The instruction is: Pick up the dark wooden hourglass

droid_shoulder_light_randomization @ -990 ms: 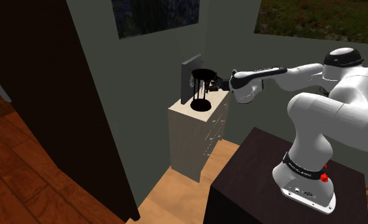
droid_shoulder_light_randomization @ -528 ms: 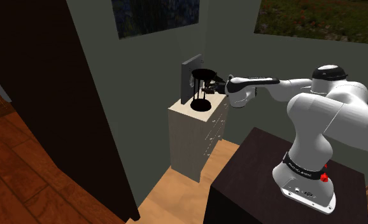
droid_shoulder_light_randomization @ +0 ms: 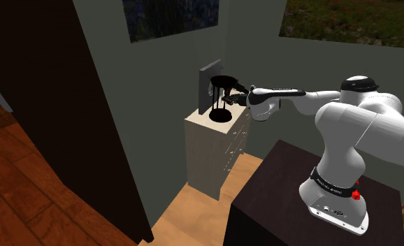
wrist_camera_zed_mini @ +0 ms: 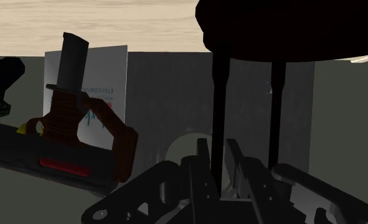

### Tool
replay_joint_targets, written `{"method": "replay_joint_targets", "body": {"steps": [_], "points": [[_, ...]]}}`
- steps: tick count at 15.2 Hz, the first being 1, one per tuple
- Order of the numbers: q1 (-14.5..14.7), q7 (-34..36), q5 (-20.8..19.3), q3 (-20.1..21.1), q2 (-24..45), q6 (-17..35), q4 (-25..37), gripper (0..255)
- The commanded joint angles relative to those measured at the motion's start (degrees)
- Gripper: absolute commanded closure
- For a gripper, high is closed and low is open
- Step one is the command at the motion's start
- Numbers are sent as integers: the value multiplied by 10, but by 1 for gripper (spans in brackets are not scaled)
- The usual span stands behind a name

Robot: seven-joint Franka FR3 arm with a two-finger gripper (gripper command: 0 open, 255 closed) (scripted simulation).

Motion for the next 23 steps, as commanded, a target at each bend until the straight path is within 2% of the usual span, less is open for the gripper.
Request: {"method": "replay_joint_targets", "body": {"steps": [1, 7, 23], "points": [[0, 0, 0, 0, 0, 0, 0, 255], [-1, 0, 0, 0, 0, -1, 0, 255], [-9, 49, 73, 57, 115, 8, -49, 255]]}}
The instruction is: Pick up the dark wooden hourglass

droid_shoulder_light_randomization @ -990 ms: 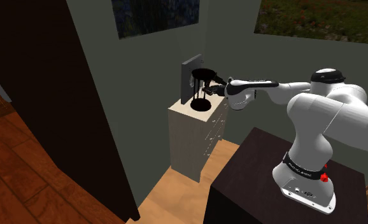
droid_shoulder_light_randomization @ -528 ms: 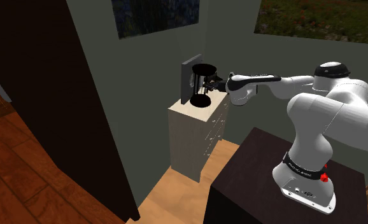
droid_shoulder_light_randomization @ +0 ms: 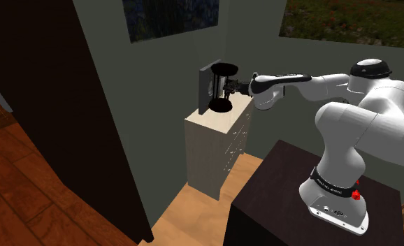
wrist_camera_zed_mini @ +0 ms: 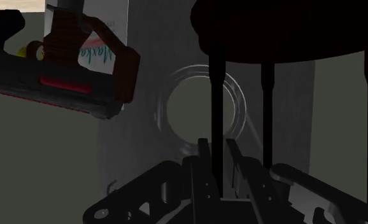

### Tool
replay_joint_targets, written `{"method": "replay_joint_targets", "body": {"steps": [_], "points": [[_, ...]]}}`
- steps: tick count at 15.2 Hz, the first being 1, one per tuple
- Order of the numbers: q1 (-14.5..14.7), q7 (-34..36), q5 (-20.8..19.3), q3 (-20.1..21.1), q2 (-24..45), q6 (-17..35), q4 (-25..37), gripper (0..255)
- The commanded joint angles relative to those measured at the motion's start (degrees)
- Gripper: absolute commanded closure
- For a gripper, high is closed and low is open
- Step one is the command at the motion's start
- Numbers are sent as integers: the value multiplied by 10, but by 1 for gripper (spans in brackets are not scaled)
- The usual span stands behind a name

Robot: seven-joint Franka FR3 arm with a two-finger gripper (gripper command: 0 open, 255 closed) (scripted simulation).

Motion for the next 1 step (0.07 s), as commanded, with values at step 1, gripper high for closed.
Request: {"method": "replay_joint_targets", "body": {"steps": [1], "points": [[-1, 2, 3, 3, 5, -1, -1, 255]]}}
